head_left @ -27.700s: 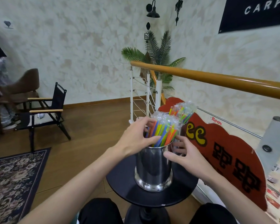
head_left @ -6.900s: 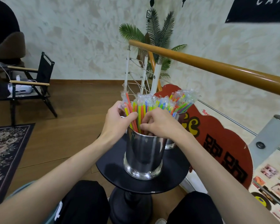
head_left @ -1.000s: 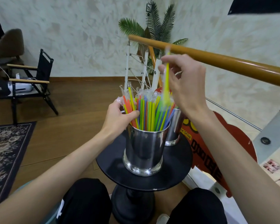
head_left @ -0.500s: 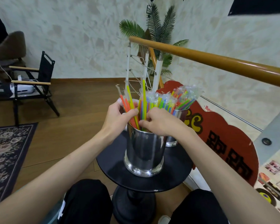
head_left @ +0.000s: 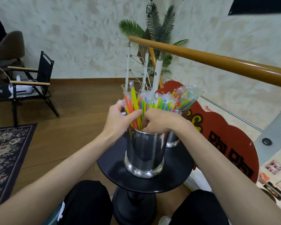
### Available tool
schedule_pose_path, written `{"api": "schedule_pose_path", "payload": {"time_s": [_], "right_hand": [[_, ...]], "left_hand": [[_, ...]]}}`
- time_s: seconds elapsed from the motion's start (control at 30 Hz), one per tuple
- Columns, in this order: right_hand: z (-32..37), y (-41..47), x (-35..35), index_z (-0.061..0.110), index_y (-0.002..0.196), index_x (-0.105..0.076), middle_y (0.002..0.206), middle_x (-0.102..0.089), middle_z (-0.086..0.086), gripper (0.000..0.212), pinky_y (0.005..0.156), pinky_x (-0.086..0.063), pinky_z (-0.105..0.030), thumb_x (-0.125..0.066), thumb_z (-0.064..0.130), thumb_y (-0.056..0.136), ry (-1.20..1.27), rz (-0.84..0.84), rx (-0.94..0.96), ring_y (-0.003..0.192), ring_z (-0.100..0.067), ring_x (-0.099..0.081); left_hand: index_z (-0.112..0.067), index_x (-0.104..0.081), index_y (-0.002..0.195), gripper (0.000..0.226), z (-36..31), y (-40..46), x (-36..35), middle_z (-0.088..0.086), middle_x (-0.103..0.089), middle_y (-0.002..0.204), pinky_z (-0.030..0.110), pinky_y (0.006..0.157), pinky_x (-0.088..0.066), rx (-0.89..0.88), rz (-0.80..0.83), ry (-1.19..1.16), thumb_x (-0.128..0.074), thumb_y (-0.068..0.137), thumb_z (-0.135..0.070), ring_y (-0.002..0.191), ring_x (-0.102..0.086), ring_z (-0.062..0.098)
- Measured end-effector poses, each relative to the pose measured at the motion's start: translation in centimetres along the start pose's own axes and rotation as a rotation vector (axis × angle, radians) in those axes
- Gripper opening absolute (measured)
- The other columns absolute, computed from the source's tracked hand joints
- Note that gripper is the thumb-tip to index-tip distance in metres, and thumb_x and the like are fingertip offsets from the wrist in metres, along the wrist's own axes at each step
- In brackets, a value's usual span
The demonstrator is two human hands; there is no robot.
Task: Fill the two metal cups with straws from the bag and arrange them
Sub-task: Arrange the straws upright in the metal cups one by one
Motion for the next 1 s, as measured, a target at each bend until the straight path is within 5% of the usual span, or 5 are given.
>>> {"api": "schedule_pose_path", "payload": {"time_s": [0.07, 0.37, 0.53, 0.7, 1.0], "right_hand": [[-0.1, -0.4, 0.4, 0.01, 0.105, -0.074, 0.101, -0.072, -0.004, 0.015, 0.078, -0.053, -0.03, -0.067, 0.02, 0.096, 0.074, -0.038, 0.015, 0.093, -0.021, -0.067], [-1.3, 0.0, 0.1, 0.011, 0.076, -0.075, 0.062, -0.072, -0.004, 0.027, 0.071, -0.063, -0.04, -0.07, 0.029, 0.095, 0.197, -0.551, -0.024, 0.064, -0.018, -0.072], [-1.0, 0.0, -0.1, 0.01, 0.073, -0.073, 0.06, -0.069, -0.005, 0.033, 0.067, -0.063, -0.04, -0.073, 0.037, 0.092, 0.218, -0.61, -0.026, 0.06, -0.018, -0.07], [-1.0, -0.2, -0.1, 0.008, 0.077, -0.072, 0.064, -0.071, -0.007, 0.032, 0.068, -0.063, -0.041, -0.073, 0.037, 0.091, 0.247, -0.611, -0.017, 0.059, -0.018, -0.07], [-1.8, -0.6, -0.3, 0.014, 0.078, -0.068, 0.064, -0.074, -0.001, 0.022, 0.059, -0.054, -0.025, -0.067, 0.027, 0.096, 0.311, -0.569, 0.005, 0.045, 0.001, -0.063]], "left_hand": [[-0.023, -0.071, 0.085, 0.022, -0.2, 0.0, -0.1, -0.004, -0.073, 0.081, 0.024, 0.076, -0.058, 0.002, -0.013, 0.021, -0.075, 0.085, -0.001, 0.076, -0.067, 0.006], [-0.031, -0.068, 0.093, 0.033, -0.2, -0.4, -0.5, 0.009, -0.073, 0.091, 0.02, 0.074, -0.058, -0.007, 0.015, 0.056, -0.072, 0.085, 0.001, 0.078, -0.068, 0.008], [-0.028, -0.069, 0.088, 0.03, -0.4, -0.3, -0.2, 0.003, -0.071, 0.083, 0.018, 0.071, -0.056, -0.045, 0.008, 0.076, -0.073, 0.084, 0.001, 0.076, -0.067, 0.005], [-0.016, -0.069, 0.095, 0.018, 0.1, 0.1, 0.0, 0.016, -0.071, 0.098, 0.038, 0.081, -0.061, -0.035, 0.007, 0.108, -0.074, 0.085, -0.003, 0.09, -0.071, 0.026], [-0.015, -0.065, 0.103, 0.027, 0.5, 0.7, 0.1, 0.0, -0.075, 0.096, 0.034, 0.082, -0.061, -0.036, -0.007, 0.099, -0.082, 0.082, -0.015, 0.09, -0.074, 0.015]]}}
Point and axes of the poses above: each hand's wrist, its own y-axis towards the middle knuckle, its own x-axis out of the back of the hand, z = x × y, the point moved 4 cm from there along y, towards the middle knuckle
